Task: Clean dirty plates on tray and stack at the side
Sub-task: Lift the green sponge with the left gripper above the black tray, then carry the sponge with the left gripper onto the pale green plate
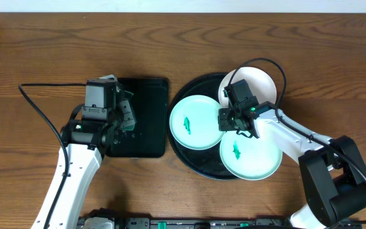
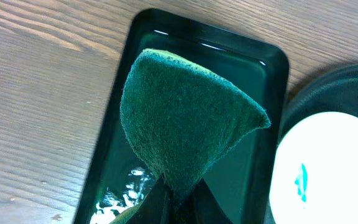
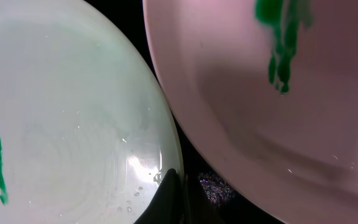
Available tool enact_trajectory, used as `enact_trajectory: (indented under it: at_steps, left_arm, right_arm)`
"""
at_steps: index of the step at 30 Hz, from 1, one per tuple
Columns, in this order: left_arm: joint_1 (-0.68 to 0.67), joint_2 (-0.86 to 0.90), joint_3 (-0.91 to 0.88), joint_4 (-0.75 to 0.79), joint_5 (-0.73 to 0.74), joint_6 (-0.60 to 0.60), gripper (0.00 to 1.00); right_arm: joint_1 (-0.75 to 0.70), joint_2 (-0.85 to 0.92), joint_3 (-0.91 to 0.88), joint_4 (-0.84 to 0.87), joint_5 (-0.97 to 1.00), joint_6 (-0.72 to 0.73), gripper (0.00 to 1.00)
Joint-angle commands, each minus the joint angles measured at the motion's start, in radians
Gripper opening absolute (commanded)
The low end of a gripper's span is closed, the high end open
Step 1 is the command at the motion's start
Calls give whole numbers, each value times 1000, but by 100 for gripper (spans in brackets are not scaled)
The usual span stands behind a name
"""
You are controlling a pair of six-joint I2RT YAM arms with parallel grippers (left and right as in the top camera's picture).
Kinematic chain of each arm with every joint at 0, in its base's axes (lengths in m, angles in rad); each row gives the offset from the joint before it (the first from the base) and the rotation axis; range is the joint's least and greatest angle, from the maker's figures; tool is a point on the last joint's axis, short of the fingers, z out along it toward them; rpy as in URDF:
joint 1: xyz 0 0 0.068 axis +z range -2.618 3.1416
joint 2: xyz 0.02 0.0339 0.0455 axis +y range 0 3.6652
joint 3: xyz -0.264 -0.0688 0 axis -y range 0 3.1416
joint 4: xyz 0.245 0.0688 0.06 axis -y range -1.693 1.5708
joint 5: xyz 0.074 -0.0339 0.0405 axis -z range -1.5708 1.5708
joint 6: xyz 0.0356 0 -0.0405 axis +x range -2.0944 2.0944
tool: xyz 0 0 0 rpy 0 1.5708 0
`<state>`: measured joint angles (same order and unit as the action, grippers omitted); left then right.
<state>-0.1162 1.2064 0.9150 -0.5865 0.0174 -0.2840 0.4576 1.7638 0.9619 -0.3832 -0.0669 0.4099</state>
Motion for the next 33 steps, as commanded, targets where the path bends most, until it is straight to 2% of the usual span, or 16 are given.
enact_trajectory:
  at_steps: [1,6,9,11,17,23,28,30,33]
  left_arm:
    - [-2,2,51,0,-63,18,7]
    - [-2,51,194,-114,-89,21,7]
    - [-2,141,346,-228,-96,21,7]
    - [-3,182,390,-248,-78,21,7]
    - [-3,293,396,-248,55,21,7]
    - [-4,409,394,-285,84,11,7]
    - [-22,403,394,-248,88,-55,7]
    - [-47,394,394,-224,91,-107,7]
    - [-105,394,394,-193,128,-122,7]
  right_arm:
    - [8,-22,5,-1,18,-7,1]
    - [8,-22,5,-2,18,-7,1]
    - [8,-22,5,-1,18,-7,1]
    - [8,-22,5,-1,18,-7,1]
    - [8,-22,5,-1,18,-6,1]
    - [8,-22,5,0,18,-6,1]
    - [8,-22,5,1,18,-6,1]
    - [8,-22,5,1,18,-6,1]
    - [8,-22,5,1,18,-6,1]
